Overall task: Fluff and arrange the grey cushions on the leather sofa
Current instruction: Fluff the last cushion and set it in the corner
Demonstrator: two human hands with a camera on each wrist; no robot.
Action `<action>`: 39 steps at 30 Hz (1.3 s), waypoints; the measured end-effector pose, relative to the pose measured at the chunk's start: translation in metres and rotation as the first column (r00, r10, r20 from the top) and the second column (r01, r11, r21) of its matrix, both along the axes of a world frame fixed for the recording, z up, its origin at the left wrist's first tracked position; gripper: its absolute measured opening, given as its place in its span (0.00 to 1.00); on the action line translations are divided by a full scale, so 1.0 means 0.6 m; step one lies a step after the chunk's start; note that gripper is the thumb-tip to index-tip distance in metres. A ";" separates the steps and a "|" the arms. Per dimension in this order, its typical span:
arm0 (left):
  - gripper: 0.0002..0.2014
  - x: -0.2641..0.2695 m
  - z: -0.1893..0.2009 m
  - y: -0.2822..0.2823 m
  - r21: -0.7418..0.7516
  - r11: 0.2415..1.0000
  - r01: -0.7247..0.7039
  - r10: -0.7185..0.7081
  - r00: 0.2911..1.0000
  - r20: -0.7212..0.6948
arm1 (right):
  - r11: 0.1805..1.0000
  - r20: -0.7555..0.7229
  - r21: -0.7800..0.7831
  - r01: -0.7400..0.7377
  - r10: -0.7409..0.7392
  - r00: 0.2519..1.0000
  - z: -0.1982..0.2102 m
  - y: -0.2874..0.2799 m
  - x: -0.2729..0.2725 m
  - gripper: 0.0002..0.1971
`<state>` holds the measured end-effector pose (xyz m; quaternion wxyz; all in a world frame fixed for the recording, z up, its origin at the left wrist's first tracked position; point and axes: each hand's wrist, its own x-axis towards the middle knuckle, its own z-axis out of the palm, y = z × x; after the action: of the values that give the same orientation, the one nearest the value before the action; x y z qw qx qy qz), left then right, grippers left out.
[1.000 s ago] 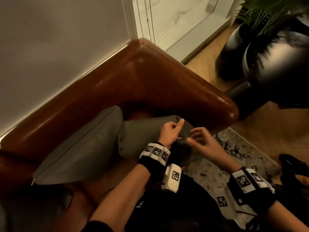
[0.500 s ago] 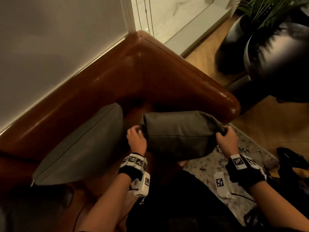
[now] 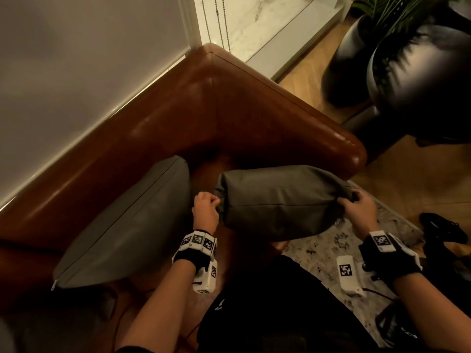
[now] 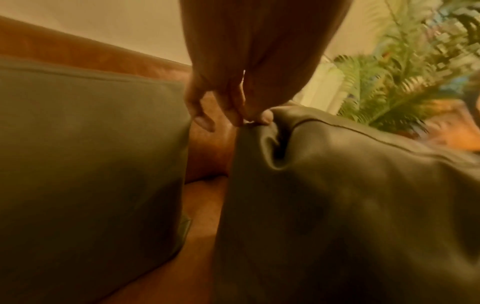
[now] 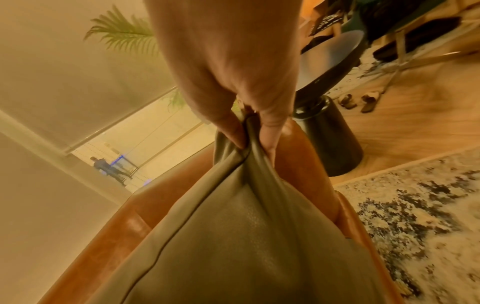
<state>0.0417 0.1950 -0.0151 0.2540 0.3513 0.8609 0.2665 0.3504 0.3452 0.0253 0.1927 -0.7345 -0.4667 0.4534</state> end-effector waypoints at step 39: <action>0.14 -0.025 0.052 0.119 0.228 0.973 -0.033 0.035 0.999 -0.004 | 0.858 0.271 0.284 -0.429 0.357 0.894 0.027 -0.032 -0.091 0.14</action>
<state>0.0264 0.2661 0.0164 0.2042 0.3644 0.8315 0.3663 0.2959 0.3262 0.0414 0.1680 -0.6227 -0.6952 0.3173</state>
